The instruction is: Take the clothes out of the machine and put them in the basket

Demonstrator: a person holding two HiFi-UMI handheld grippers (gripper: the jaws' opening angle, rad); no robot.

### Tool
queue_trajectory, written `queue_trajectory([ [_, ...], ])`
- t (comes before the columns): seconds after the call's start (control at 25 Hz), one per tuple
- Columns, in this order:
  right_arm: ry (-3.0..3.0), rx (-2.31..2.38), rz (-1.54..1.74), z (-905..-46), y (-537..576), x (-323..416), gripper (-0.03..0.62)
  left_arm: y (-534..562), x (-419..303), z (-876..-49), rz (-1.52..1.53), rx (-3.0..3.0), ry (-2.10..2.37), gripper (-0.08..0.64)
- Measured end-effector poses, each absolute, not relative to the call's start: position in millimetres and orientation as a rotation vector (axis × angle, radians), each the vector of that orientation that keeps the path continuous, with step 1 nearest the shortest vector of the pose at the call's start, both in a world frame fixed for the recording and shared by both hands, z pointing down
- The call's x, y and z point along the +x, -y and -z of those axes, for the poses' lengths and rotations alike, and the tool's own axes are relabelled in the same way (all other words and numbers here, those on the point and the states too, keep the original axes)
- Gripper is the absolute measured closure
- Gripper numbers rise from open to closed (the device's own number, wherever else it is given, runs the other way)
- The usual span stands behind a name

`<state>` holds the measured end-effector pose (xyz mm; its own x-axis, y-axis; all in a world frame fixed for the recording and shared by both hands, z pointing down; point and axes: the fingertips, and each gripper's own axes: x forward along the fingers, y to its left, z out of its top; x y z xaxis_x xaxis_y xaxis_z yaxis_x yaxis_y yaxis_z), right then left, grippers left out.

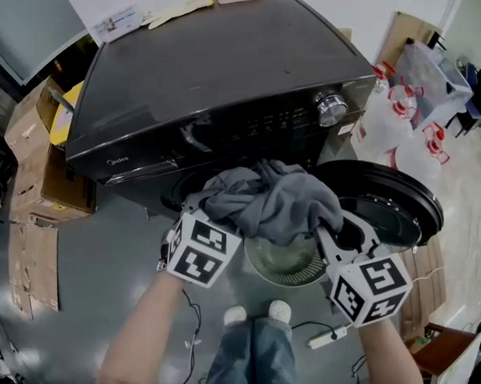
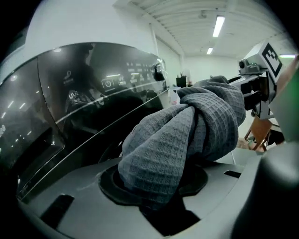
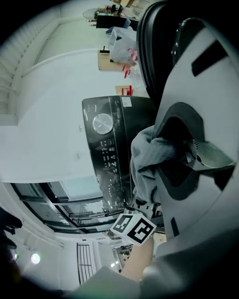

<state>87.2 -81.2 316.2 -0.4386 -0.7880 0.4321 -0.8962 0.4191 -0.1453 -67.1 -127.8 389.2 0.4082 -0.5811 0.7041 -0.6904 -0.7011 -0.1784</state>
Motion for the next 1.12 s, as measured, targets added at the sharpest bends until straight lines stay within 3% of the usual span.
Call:
queue_trajectory([
  [0.48, 2.463, 1.475, -0.403, -257, 48, 108, 0.502, 78, -24, -366, -0.978, 2.460, 1.016, 0.393],
  [1.12, 1.929, 1.438, -0.768, -328, 50, 130, 0.502, 38, 36, -425, -1.042, 2.209, 0.796, 0.393],
])
